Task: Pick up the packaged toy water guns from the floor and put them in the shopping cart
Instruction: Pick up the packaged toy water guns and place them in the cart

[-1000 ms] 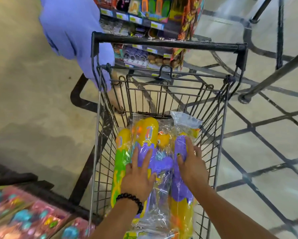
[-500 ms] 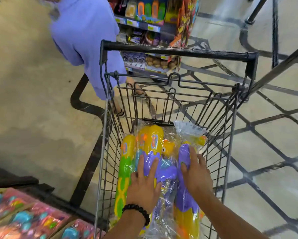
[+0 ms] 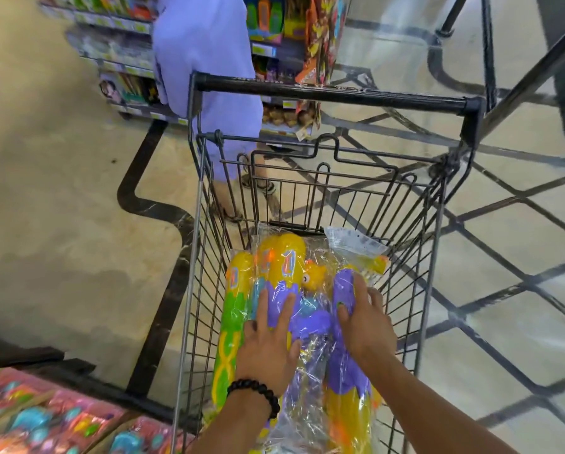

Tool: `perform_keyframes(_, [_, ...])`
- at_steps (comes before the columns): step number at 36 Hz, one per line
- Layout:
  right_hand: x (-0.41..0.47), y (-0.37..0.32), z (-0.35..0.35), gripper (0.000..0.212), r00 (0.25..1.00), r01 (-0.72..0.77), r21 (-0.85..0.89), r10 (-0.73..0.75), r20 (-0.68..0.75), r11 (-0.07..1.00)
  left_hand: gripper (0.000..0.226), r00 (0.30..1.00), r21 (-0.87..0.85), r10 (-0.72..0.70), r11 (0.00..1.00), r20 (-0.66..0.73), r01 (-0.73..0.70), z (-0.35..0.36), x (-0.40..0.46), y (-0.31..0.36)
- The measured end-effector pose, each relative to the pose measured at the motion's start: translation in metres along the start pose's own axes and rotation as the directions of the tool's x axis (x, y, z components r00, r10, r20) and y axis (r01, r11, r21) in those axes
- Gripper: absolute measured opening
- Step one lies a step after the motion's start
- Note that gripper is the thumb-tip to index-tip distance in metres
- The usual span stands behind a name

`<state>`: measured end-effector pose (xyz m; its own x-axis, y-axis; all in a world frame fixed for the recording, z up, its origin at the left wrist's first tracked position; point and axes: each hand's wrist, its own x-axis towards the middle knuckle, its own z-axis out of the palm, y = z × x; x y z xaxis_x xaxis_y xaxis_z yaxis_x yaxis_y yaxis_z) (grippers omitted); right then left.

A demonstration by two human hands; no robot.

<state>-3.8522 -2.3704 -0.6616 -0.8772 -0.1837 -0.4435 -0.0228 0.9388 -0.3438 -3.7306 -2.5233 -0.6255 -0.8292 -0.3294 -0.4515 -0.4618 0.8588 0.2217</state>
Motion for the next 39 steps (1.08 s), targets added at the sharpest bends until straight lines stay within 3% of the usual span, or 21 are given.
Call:
perform_keyframes(21, [-0.023,0.011,-0.021,0.082,0.995,0.035,-0.003,-0.035,0.09,0.999,0.085,1.0,-0.03,0.026,0.999,0.011,-0.026,-0.003,-0.006,-0.003])
perform_keyframes(39, [-0.091,-0.027,-0.096,0.071,0.928,0.37,-0.216,-0.35,0.124,0.904,0.073,0.993,-0.092,0.069,0.993,-0.101,-0.078,-0.056,-0.048,-0.018])
